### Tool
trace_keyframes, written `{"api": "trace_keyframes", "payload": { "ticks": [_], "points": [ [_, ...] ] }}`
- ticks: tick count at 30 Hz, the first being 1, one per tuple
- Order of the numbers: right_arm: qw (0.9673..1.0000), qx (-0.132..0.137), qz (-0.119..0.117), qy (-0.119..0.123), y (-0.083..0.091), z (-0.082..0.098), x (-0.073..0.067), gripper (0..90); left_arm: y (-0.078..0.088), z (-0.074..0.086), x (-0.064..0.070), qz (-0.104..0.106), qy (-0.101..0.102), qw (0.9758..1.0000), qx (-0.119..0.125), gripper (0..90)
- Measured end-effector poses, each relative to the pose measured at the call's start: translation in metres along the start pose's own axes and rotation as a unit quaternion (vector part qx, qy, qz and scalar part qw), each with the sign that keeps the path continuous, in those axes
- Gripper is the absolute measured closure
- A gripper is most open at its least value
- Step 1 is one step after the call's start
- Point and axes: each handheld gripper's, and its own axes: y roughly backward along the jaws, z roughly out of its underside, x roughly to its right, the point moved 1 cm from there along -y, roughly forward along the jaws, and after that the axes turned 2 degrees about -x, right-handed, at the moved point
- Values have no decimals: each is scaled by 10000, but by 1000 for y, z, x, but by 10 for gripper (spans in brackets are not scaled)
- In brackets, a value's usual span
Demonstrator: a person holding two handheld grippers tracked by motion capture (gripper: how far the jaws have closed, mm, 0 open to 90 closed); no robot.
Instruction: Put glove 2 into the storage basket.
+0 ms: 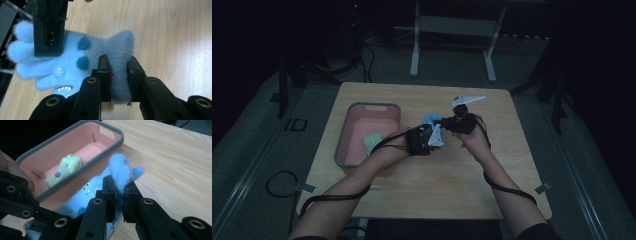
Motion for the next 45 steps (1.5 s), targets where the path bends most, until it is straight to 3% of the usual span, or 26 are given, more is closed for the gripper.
{"api": "trace_keyframes", "payload": {
  "ticks": [19, 45],
  "points": [
    [9988, -131, -296, 367, -44, -36, -36, 826, 37, 41, -8, -180, 149, 9992, -325, 773],
    [9941, -336, -826, 616, -122, -62, -85, 825, 68, 115, -9, -243, 668, 9952, -677, 773]
  ]
}}
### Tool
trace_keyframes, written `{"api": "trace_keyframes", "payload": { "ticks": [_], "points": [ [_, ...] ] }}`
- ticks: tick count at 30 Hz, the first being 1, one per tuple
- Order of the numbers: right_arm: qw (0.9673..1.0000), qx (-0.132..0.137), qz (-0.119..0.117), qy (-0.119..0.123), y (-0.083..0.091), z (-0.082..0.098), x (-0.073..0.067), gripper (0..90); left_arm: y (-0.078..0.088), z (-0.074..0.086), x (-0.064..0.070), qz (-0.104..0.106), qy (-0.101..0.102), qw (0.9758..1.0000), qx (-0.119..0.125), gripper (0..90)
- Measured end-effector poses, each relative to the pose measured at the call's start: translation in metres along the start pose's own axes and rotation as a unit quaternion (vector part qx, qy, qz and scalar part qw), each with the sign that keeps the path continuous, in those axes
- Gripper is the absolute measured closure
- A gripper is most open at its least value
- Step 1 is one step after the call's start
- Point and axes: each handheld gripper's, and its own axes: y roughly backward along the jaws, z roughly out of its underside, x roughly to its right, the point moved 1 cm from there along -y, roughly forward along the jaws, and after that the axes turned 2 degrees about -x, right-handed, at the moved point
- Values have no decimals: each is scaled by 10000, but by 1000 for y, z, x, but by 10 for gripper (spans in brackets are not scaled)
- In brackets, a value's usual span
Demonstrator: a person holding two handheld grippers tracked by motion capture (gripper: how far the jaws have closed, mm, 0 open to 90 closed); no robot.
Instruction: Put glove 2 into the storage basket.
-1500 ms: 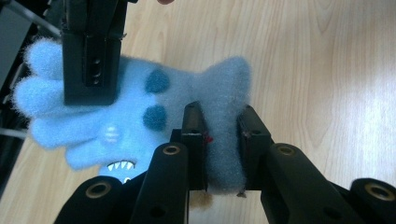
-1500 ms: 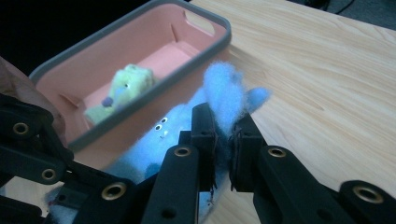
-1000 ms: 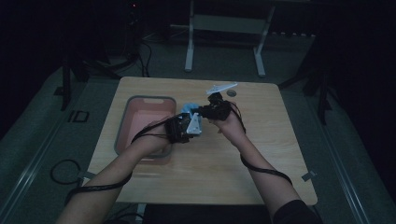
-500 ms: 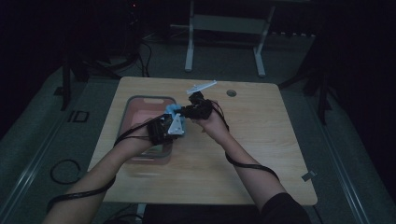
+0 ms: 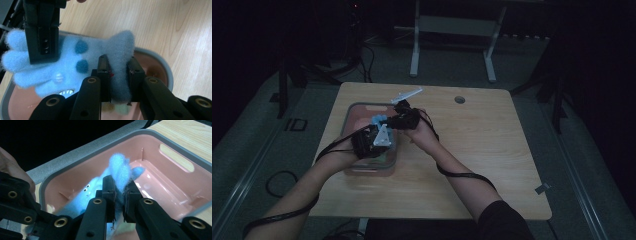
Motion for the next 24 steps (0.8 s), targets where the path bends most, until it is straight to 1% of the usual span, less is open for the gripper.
{"api": "trace_keyframes", "payload": {
  "ticks": [3, 7, 11, 15, 18, 20, 22, 24],
  "points": [
    [10000, -5, -13, -37, -6, 1, 0, 825, -2, 6, 0, 29, 65, 10000, -17, 772],
    [9999, -76, -69, -132, -16, 4, 2, 825, -9, 13, 1, 82, 132, 9999, -68, 772],
    [9997, -141, -96, -178, -28, 10, 4, 825, -15, 21, 2, 170, 200, 9996, -118, 772],
    [9992, -235, -119, -307, -38, 17, 8, 824, -22, 29, 1, 239, 247, 9992, -208, 772],
    [9989, -321, -116, -335, -44, 20, 10, 824, -26, 33, 1, 303, 271, 9988, -263, 772],
    [9988, -356, -104, -305, -47, 21, 10, 823, -30, 35, 2, 341, 261, 9986, -295, 772],
    [9988, -392, -104, -279, -49, 21, 10, 823, -34, 37, 1, 383, 317, 9983, -288, 771],
    [9988, -420, -76, -236, -49, 20, 10, 821, -37, 39, 0, 471, 386, 9978, -249, 771]
  ]
}}
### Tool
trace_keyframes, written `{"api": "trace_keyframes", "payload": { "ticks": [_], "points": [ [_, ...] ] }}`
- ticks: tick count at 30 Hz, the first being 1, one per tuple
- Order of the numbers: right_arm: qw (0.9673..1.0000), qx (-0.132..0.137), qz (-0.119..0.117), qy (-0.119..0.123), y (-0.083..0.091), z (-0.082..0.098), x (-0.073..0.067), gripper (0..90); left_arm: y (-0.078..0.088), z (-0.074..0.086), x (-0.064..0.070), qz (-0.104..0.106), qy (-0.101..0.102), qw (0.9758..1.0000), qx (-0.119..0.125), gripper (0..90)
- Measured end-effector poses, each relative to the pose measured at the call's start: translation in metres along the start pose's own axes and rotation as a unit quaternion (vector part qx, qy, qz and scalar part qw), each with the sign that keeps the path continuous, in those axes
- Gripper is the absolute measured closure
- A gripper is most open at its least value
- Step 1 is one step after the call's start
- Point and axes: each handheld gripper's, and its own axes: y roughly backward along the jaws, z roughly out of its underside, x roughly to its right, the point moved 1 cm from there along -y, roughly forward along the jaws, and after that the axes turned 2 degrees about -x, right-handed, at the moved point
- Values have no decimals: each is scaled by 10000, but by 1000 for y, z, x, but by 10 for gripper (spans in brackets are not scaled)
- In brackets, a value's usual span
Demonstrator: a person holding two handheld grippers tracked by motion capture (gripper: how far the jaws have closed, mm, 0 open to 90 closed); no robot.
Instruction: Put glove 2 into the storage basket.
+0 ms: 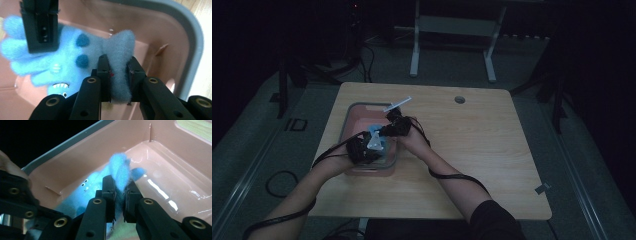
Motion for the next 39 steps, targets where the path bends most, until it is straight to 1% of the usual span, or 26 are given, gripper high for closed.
{"api": "trace_keyframes", "payload": {
  "ticks": [1, 2, 6, 12, 16, 17, 19, 20, 21, 22, 23, 24, 25, 26, 27, 28, 29, 30, 31, 32, 33, 34, 35, 37, 38, 39],
  "points": [
    [10000, 0, 0, 0, 0, 0, 0, 821, 0, 0, 0, 0, 0, 10000, 0, 770],
    [10000, -30, 15, 33, 0, 0, 0, 817, -2, 1, -2, 66, 42, 10000, -7, 770],
    [9998, -162, 103, 106, 0, 0, -1, 755, -5, 0, -3, 168, 82, 9998, -9, 765],
    [9997, -153, 152, 68, 3, 1, 4, 625, -7, 0, -3, 154, 99, 9998, 46, 737],
    [9998, -100, 160, 71, 7, 1, 6, 570, -7, 1, -2, 144, 172, 9997, 87, 704],
    [9998, -56, 162, 79, 10, 0, 6, 546, -7, 1, -2, 151, 195, 9996, 102, 649],
    [9998, -39, 147, 96, 12, -1, 6, 542, -6, 0, -2, 175, 253, 9995, 105, 645],
    [9998, -39, 147, 96, 12, -1, 6, 542, -6, 0, -2, 175, 253, 9995, 105, 620],
    [9998, 38, 155, 141, 19, -2, 6, 508, -3, 0, -4, 119, 405, 9990, 151, 506],
    [9998, 38, 155, 141, 19, -2, 6, 508, -3, 0, -4, 119, 405, 9990, 151, 466],
    [9997, 64, 152, 164, 23, -2, 6, 495, -1, 0, -4, 66, 452, 9988, 201, 466],
    [9997, 107, 149, 181, 25, -2, 5, 479, 0, 0, -4, 37, 494, 9985, 224, 415],
    [9996, 167, 109, 219, 31, -2, 5, 440, 2, 0, -5, 20, 588, 9979, 267, 307],
    [9995, 215, 95, 222, 34, -2, 5, 409, 7, 0, -7, -53, 788, 9960, 415, 271],
    [9995, 215, 95, 222, 34, -2, 5, 409, 7, 0, -7, -53, 788, 9960, 415, 236],
    [9995, 257, 38, 203, 37, -2, 5, 375, 9, 0, -8, -68, 878, 9949, 495, 236],
    [9992, 290, -142, 234, 44, 0, 4, 294, 13, -1, -9, -197, 1029, 9925, 636, 151],
    [9990, 290, -179, 275, 46, 1, 4, 278, 13, -1, -9, -197, 1029, 9925, 636, 138],
    [9990, 290, -179, 275, 46, 1, 4, 278, 14, -3, -9, -222, 1033, 9919, 712, 138],
    [9986, 321, -241, 340, 50, 4, 2, 243, 15, -4, -9, -245, 1063, 9911, 766, 79],
    [9985, 326, -262, 356, 52, 5, 1, 227, 17, -7, -10, -164, 1181, 9891, 865, 50],
    [9985, 326, -262, 356, 52, 5, 1, 227, 17, -7, -10, -164, 1181, 9891, 865, 24],
    [9981, 329, -296, 419, 55, 7, 0, 199, 17, -8, -11, -94, 1225, 9884, 892, 23],
    [9981, 329, -277, 446, 56, 8, -1, 200, 17, -11, -11, -27, 1281, 9866, 1008, 23],
    [9976, 295, -259, 578, 59, 10, -2, 175, 18, -12, -10, 24, 1291, 9861, 1046, 23],
    [9976, 295, -259, 578, 59, 10, -2, 175, 18, -13, -10, 77, 1300, 9855, 1089, 23]
  ]
}}
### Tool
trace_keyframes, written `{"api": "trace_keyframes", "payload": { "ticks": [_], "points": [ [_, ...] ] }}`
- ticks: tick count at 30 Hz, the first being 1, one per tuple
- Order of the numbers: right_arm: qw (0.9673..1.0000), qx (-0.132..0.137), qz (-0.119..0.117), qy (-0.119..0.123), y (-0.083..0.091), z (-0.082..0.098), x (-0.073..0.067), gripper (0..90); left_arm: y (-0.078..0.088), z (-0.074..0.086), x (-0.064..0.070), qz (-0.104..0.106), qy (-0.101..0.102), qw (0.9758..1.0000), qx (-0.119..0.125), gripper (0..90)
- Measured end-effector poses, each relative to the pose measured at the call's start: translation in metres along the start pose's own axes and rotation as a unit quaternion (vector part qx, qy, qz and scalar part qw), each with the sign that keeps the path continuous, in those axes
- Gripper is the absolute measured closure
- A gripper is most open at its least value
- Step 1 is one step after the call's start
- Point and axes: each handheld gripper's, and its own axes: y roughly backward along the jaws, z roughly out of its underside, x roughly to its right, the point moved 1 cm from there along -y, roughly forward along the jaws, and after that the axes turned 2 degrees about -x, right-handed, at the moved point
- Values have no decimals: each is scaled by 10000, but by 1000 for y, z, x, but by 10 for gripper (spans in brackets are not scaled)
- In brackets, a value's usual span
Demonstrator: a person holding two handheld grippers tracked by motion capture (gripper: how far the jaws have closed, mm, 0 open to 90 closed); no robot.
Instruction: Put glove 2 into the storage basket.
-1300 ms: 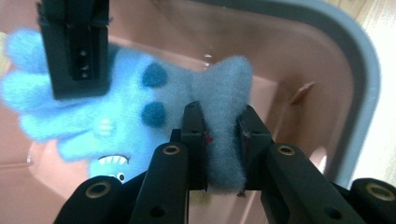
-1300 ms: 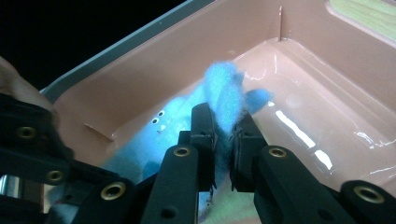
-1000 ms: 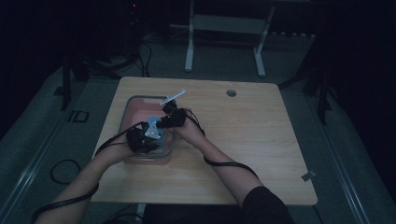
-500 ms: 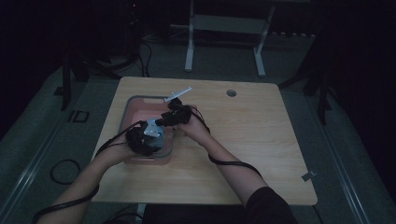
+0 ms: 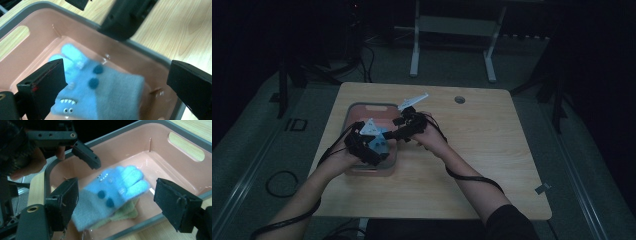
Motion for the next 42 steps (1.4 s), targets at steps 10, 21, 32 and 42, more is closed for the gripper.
{"api": "trace_keyframes", "payload": {
  "ticks": [10, 21, 32, 42],
  "points": [
    [10000, 31, 94, 3, 15, 11, 5, 175, -4, -11, 12, 171, -164, 9996, 163, 23],
    [9995, 44, 297, -51, 38, 29, 17, 158, -11, -32, 31, 297, -324, 9988, 202, 23],
    [9987, 70, 491, -116, 63, 49, 23, 157, -23, -53, 55, 589, -473, 9964, 379, 18],
    [9980, 94, 594, -215, 82, 68, 28, 157, -34, -67, 73, 847, -614, 9933, 482, 19]
  ]
}}
